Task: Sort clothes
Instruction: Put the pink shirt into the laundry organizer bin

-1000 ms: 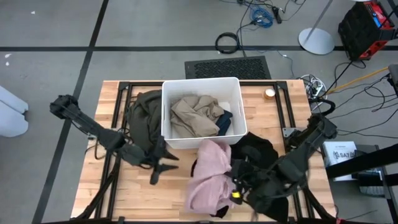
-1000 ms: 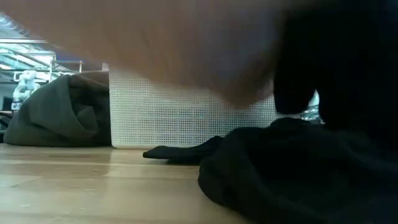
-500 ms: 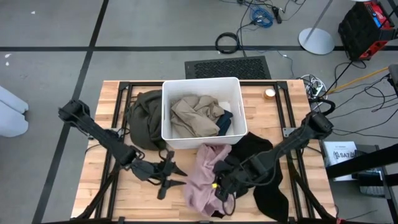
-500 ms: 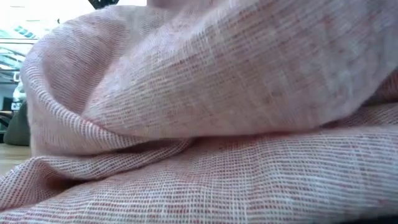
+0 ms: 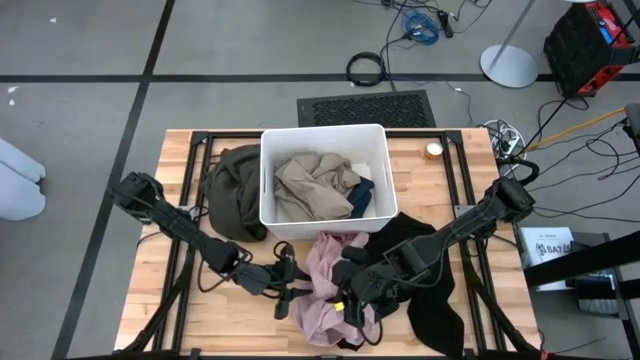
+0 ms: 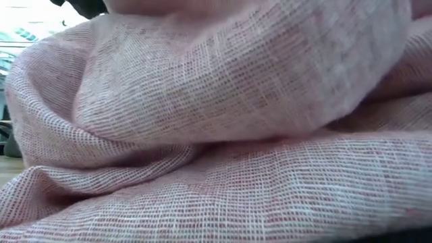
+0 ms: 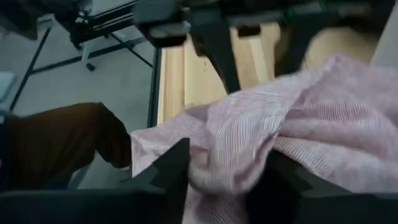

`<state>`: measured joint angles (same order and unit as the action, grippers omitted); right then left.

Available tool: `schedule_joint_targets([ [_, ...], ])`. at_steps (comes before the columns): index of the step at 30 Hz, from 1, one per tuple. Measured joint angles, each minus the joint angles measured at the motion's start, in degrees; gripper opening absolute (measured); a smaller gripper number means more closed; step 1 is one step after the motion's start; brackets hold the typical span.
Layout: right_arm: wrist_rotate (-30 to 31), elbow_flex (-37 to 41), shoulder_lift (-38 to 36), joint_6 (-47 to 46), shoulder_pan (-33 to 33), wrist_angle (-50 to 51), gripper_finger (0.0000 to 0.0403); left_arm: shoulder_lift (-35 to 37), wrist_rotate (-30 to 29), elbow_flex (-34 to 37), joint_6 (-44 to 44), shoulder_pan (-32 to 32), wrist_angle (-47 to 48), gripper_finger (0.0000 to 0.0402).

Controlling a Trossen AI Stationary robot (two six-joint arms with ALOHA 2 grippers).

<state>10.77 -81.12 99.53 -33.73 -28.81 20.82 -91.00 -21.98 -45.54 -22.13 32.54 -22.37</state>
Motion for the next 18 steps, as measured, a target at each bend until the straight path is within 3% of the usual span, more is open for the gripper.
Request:
schedule_joint_targets([
  [6,-0.2,-0.8,0.0,7.1,1.4,2.2,0.0197,0.2,0.0,0.0,0.4,-0.8,-1.2,0.0156],
  [13,-1.0,-0.8,0.0,9.3,3.7,6.0,0.0219,0.2,0.0,0.0,0.4,-1.0,-1.2,0.0156],
  [18,-7.4,-1.6,-3.0,-0.6,5.5,10.1,0.0216,0.2,0.1,0.0,0.4,-1.0,-1.2,0.0156],
])
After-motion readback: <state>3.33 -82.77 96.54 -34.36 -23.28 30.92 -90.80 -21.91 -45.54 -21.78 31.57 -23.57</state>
